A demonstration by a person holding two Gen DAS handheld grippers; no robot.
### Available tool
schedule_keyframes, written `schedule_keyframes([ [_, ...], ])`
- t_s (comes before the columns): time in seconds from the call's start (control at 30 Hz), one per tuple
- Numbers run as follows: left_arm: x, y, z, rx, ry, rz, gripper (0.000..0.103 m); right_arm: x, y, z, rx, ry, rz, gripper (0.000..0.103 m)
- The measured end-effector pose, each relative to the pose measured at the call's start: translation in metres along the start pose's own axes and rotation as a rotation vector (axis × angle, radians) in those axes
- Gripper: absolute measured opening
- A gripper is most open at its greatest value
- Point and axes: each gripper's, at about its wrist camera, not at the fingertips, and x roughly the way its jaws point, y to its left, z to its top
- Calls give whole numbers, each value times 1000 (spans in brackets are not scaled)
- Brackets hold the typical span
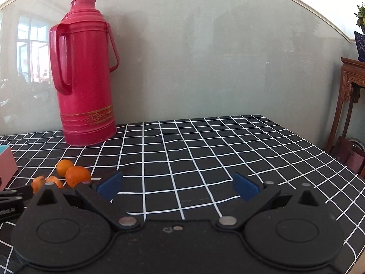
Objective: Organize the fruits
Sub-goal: 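Reach the left gripper to an orange cylindrical piece and close on it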
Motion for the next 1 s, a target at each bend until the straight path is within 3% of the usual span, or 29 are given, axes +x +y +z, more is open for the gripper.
schedule_keyframes([
  [0.3,23,-7,4,-42,29,-27,68,1,2,0,-1,8,36,97],
  [0.37,29,-5,3,-58,50,-19,59,0,2,1,-2,4,38,97],
  [0.63,27,3,0,-99,47,-6,59,-1,-1,1,9,2,52,97],
  [1.0,18,17,0,-153,22,84,57,-4,-1,1,6,-2,63,97],
])
